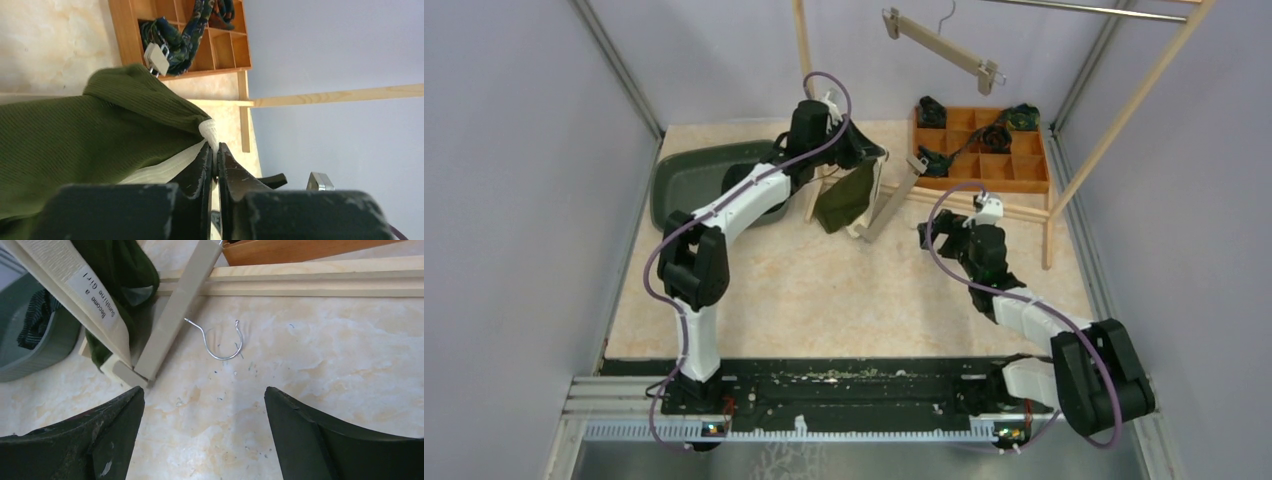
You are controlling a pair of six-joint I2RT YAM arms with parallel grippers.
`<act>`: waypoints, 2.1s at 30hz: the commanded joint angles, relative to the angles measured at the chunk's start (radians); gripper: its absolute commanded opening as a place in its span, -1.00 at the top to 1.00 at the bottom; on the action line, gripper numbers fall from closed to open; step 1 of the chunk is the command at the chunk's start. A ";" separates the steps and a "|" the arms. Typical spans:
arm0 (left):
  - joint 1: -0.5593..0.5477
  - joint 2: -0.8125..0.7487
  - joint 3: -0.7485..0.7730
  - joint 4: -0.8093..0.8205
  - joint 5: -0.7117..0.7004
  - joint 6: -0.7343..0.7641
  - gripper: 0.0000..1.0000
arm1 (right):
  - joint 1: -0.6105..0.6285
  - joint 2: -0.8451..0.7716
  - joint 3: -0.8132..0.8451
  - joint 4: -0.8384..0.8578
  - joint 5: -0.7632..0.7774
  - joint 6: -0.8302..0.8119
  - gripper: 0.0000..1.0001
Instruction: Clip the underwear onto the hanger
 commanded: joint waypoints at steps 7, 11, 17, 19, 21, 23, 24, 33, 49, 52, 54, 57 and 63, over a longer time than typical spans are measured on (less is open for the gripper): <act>-0.004 0.129 0.065 -0.045 -0.054 0.069 0.05 | -0.012 0.090 0.063 0.138 -0.108 0.044 -0.77; -0.004 0.090 0.025 -0.008 -0.100 0.083 -0.23 | -0.013 0.109 0.061 0.170 -0.128 0.056 -0.76; -0.007 -0.015 -0.098 0.025 -0.099 0.084 -0.24 | -0.012 0.151 0.079 0.213 -0.164 0.077 -0.75; -0.012 -0.046 -0.174 0.047 -0.093 0.075 -0.24 | -0.013 0.161 0.075 0.234 -0.165 0.085 -0.74; -0.020 -0.071 -0.249 0.074 -0.091 0.070 -0.24 | -0.012 0.165 0.073 0.245 -0.166 0.090 -0.74; -0.028 -0.082 -0.311 0.101 -0.094 0.068 -0.24 | -0.013 0.159 0.066 0.248 -0.170 0.091 -0.74; -0.031 -0.084 -0.339 0.113 -0.096 0.064 -0.23 | -0.012 0.151 0.061 0.248 -0.170 0.090 -0.74; -0.050 0.027 -0.375 0.250 -0.122 0.087 -0.23 | -0.012 -0.008 0.011 0.157 -0.137 0.054 -0.74; -0.050 0.000 -0.477 0.323 -0.173 0.100 -0.22 | -0.016 -0.078 -0.017 0.112 -0.121 0.032 -0.75; -0.050 -0.025 -0.489 0.327 -0.191 0.109 -0.22 | -0.015 -0.072 -0.017 0.116 -0.121 0.034 -0.75; -0.049 -0.028 -0.490 0.331 -0.200 0.113 -0.22 | -0.016 -0.067 -0.015 0.120 -0.123 0.035 -0.75; -0.050 -0.023 -0.492 0.337 -0.211 0.113 -0.23 | -0.015 -0.064 -0.015 0.119 -0.128 0.036 -0.75; -0.050 0.045 -0.461 0.332 -0.195 0.115 -0.22 | -0.015 -0.068 -0.020 0.120 -0.124 0.035 -0.75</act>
